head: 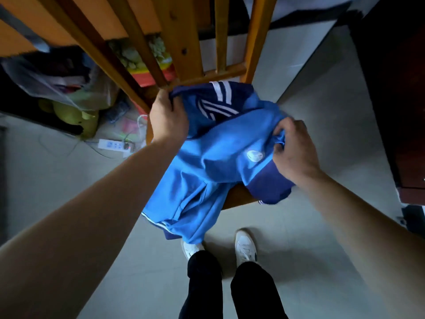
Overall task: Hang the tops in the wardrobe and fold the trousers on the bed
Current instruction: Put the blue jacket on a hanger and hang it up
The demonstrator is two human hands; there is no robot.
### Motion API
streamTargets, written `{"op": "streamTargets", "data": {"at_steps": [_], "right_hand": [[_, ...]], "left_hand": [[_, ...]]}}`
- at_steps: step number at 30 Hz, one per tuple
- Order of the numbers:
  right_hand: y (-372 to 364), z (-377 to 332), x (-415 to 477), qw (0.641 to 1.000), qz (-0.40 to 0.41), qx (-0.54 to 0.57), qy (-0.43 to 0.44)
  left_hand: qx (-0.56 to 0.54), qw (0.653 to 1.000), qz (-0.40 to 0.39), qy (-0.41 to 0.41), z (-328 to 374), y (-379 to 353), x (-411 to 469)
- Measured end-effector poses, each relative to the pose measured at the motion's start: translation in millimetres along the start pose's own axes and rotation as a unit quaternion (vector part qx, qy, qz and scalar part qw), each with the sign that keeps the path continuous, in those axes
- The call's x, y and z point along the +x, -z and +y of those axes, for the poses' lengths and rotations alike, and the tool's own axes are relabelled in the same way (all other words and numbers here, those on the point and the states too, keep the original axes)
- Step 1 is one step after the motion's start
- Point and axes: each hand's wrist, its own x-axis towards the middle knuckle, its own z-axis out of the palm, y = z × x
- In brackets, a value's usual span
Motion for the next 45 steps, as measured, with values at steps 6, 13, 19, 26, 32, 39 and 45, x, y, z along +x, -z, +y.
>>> {"op": "streamTargets", "data": {"at_steps": [6, 13, 19, 26, 32, 39, 45], "right_hand": [[92.1, -81.9, 8.2, 0.992, 0.112, 0.061, -0.003], [186.0, -175.5, -3.5, 0.989, 0.055, 0.058, 0.126], [238.4, -274.5, -58.9, 0.985, -0.037, 0.07, 0.152], [246.7, -377.0, -91.5, 0.96, 0.012, -0.164, 0.228], [295.8, -462.8, -95.8, 0.91, 0.162, -0.155, 0.349], [327.6, -569.0, -154.8, 0.862, -0.08, 0.342, 0.365], [286.3, -588.9, -224.4, 0.798, -0.322, 0.326, 0.391]], "left_hand": [[0.007, 0.996, 0.084, 0.024, 61.3, 113.8, 20.1], [-0.009, 0.994, 0.1, -0.054, 127.3, 232.9, -1.3], [-0.229, 0.968, 0.104, -0.015, 218.3, 327.4, -32.9], [-0.356, 0.923, 0.113, -0.092, 302.3, 451.4, -56.6], [-0.281, 0.93, 0.221, -0.087, 272.1, 537.9, -77.0], [-0.107, 0.942, 0.316, -0.034, 196.7, 557.7, -127.3], [0.015, 0.965, 0.263, -0.015, 180.5, 529.8, -204.9]]}}
